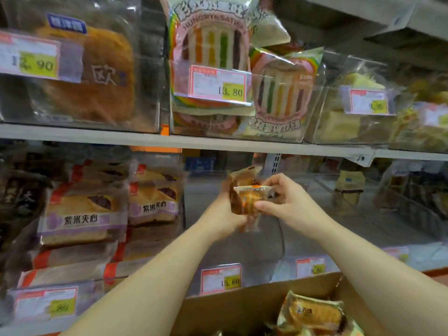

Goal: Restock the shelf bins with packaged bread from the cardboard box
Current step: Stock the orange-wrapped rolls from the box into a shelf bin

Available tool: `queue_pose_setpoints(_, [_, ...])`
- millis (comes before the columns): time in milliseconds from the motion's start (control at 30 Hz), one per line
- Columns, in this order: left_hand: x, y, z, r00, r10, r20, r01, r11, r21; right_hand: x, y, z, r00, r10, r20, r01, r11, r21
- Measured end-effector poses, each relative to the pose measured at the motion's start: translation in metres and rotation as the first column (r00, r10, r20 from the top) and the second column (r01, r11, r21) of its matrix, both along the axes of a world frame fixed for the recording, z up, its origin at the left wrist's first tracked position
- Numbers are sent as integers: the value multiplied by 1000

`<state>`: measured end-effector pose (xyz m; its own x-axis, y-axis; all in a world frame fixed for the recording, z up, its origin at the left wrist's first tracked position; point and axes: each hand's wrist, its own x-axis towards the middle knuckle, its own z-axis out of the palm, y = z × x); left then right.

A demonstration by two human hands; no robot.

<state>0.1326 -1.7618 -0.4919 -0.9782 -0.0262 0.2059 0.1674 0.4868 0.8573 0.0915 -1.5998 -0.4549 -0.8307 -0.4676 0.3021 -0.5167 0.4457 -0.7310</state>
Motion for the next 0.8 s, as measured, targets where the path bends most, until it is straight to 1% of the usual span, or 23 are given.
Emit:
queue_pose_setpoints(67, [-19,-1,-4,999,-10,37,9,1000,21,-21,-4,-6,1000,-14,-12,14,999,32])
queue_pose_setpoints(167, [-45,0,-16,999,45,9,-45,992,121,-48,-13,-19,998,-19,54,17,999,44])
queue_pose_setpoints(200, [-52,0,-19,998,60,18,-62,989,131,-56,-16,-25,998,-38,57,35,998,52])
queue_pose_setpoints(300, [-72,-3,-28,998,55,39,-58,995,87,-74,-23,-38,995,-95,6,94,991,95])
queue_pose_setpoints(367, [-83,-8,-33,997,50,58,-55,995,89,-81,-25,-40,994,-103,-42,108,984,142])
queue_pose_setpoints(467, [-94,-8,-44,993,23,111,-32,996,79,-91,-23,-45,992,-100,-72,112,974,195])
queue_pose_setpoints(500, [-98,-7,-52,991,25,132,-33,998,60,-93,-22,-47,993,-103,-64,114,971,209])
queue_pose_setpoints(600, [-103,-4,-68,975,64,214,-71,997,29,-95,-19,-51,990,-139,31,130,970,206])
queue_pose_setpoints(700, [-108,-5,-75,974,107,201,-121,991,55,-94,-17,-53,981,-169,98,143,964,226])
queue_pose_setpoints(800, [-114,-3,-74,968,175,180,-195,975,104,-96,-16,-58,975,-178,137,151,970,188])
